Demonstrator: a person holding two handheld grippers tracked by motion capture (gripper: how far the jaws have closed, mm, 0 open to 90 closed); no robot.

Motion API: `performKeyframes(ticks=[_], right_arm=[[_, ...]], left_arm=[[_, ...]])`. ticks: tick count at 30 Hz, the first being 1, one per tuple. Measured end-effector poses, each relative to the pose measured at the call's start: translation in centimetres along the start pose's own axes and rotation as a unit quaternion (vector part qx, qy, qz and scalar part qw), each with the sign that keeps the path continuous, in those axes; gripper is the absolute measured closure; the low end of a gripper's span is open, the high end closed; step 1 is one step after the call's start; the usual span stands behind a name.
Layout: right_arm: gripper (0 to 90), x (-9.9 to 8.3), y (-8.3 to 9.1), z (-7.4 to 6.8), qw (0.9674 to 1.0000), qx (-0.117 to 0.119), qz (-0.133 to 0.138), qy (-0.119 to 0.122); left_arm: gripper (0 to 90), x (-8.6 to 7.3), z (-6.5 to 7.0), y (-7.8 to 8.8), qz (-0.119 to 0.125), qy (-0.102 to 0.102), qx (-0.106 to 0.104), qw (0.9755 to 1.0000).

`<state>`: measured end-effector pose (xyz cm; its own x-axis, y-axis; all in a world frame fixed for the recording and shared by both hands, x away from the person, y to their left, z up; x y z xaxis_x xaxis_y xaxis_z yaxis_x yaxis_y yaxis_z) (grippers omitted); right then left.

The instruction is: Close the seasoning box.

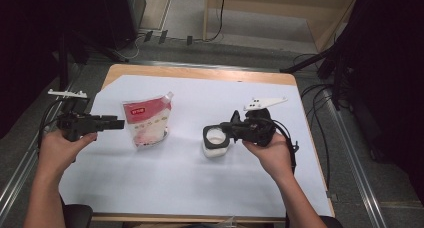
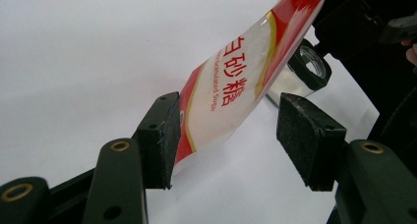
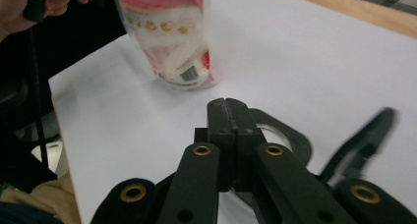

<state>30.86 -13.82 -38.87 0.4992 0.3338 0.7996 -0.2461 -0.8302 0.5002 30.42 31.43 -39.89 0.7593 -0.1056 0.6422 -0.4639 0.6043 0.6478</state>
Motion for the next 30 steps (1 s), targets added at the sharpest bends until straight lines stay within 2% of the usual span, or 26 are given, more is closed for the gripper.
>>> performKeyframes(ticks=[3, 11, 14, 19, 24, 28, 30], right_arm=[[90.0, 0.2, 1.0, 0.5, 0.9999, -0.008, 0.008, -0.003], [90.0, 0.2, 2.9, 1.7, 0.9990, -0.031, 0.027, -0.015], [90.0, 0.0, 3.3, 2.3, 0.9987, -0.038, 0.028, -0.021], [90.0, -0.5, 3.5, 3.2, 0.9977, -0.053, 0.029, -0.033], [90.0, -1.1, 3.5, 4.1, 0.9969, -0.059, 0.028, -0.045], [90.0, -1.6, 3.0, 4.6, 0.9963, -0.062, 0.020, -0.056], [90.0, -2.0, 2.6, 5.0, 0.9961, -0.062, 0.016, -0.061]], left_arm=[[42.0, -0.2, -0.5, 0.4, 0.007, 0.000, 0.003, 1.0000], [41.9, -0.7, -1.6, 0.2, 0.016, 0.034, 0.035, 0.9987], [39.9, -0.8, -2.0, -0.1, 0.021, 0.036, 0.044, 0.9981], [39.3, -1.0, -2.2, -0.9, 0.008, 0.018, 0.051, 0.9985], [38.3, -1.2, -2.4, -1.5, 0.003, 0.020, 0.052, 0.9984], [38.1, -1.2, -2.6, -1.8, 0.008, 0.022, 0.047, 0.9986], [37.6, -1.1, -2.7, -1.9, 0.008, 0.021, 0.050, 0.9985]])
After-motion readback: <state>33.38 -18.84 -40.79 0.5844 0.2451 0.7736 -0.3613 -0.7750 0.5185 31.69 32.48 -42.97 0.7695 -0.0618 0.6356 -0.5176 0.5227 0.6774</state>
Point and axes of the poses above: each handheld gripper's, and its own axes: y roughly backward along the jaws, x roughly out of its top, z roughly to its right, the point moved 2 cm from there along -y, roughly forward along the jaws, and after that the axes turned 7 degrees about x, right-handed, at the moved point
